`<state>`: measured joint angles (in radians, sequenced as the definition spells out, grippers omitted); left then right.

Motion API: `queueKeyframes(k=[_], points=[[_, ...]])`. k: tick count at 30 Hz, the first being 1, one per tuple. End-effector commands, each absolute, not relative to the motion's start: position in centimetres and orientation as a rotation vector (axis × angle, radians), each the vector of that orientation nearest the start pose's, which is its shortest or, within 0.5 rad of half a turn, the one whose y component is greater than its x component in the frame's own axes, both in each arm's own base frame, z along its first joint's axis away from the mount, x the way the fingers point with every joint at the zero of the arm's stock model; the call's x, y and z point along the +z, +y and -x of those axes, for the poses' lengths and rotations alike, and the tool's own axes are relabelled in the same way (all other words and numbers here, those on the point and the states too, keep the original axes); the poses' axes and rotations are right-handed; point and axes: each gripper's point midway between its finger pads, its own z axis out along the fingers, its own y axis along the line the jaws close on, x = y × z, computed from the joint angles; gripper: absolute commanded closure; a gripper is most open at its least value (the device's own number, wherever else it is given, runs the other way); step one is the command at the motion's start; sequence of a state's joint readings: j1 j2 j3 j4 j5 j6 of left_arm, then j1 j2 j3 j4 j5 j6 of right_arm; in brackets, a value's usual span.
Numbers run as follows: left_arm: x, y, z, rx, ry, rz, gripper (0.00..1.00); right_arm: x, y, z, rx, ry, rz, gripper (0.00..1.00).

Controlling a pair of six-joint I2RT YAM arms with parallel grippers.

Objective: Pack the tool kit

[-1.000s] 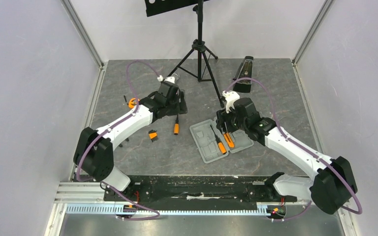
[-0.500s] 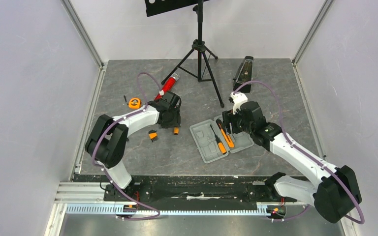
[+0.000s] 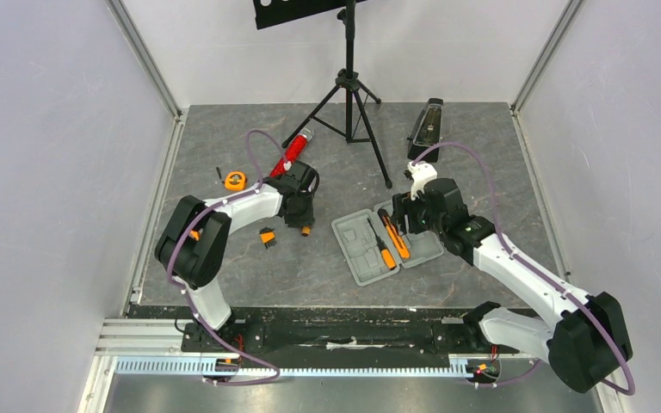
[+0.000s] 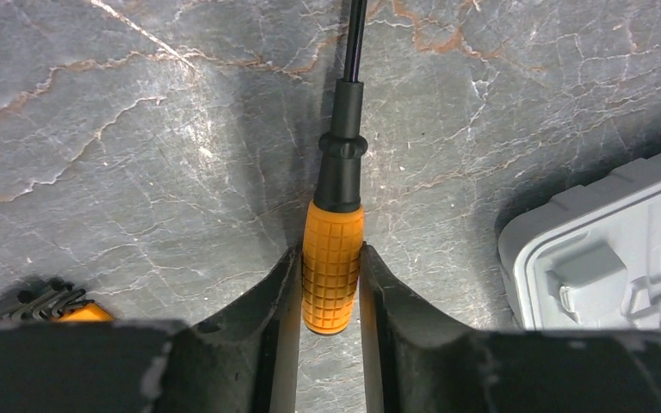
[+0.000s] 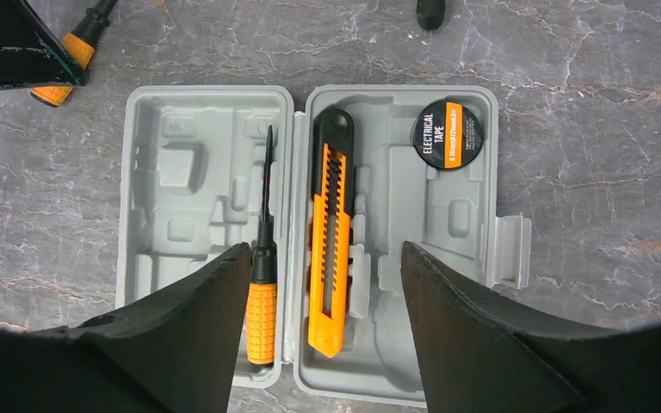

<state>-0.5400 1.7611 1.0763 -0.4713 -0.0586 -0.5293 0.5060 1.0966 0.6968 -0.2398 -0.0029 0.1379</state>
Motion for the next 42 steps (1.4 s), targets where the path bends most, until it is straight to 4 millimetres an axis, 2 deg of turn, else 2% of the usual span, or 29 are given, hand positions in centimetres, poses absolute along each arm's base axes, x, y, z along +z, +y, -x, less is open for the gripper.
queueKeyframes(k=[1, 4, 6, 10, 13, 19, 23, 28, 31, 36, 42], points=[[3.8, -20.2, -31.6, -0.256, 2.701, -0.076, 0.80, 14.3, 16.6, -28.8, 0.388, 2.125, 0.407, 0.33], [6.4, -20.7, -32.2, -0.273, 2.611, -0.210, 0.93, 14.5, 16.2, -28.8, 0.383, 2.115, 0.395, 0.33], [8.5, -21.2, -32.6, -0.291, 2.535, -0.329, 0.95, 14.7, 15.9, -28.6, 0.383, 2.104, 0.386, 0.33], [12.4, -22.9, -32.3, -0.258, 2.337, -0.684, 0.96, 15.8, 16.0, -28.5, 0.408, 2.062, 0.423, 0.33], [13.6, -23.7, -31.4, -0.168, 2.180, -0.988, 0.95, 17.1, 17.0, -28.2, 0.455, 2.019, 0.499, 0.33], [16.2, -24.5, -30.0, -0.149, 1.949, -1.250, 0.90, 19.6, 18.1, -27.7, 0.492, 1.953, 0.667, 0.33], [17.4, -25.1, -29.0, -0.113, 1.756, -1.372, 0.88, 21.0, 18.4, -27.6, 0.496, 1.909, 0.719, 0.33], [18.5, -26.1, -27.0, -0.125, 1.529, -1.502, 0.91, 22.0, 20.3, -26.6, 0.605, 1.856, 0.844, 0.34], [18.7, -26.8, -25.6, -0.165, 1.439, -1.592, 0.98, 21.7, 21.6, -25.7, 0.692, 1.851, 0.931, 0.35], [19.2, -27.4, -25.1, -0.143, 1.387, -1.646, 0.98, 21.2, 23.5, -23.8, 0.815, 1.843, 1.060, 0.35], [19.4, -28.2, -24.3, -0.080, 1.326, -1.719, 0.98, 20.2, 24.1, -23.3, 0.815, 1.879, 1.110, 0.40]])
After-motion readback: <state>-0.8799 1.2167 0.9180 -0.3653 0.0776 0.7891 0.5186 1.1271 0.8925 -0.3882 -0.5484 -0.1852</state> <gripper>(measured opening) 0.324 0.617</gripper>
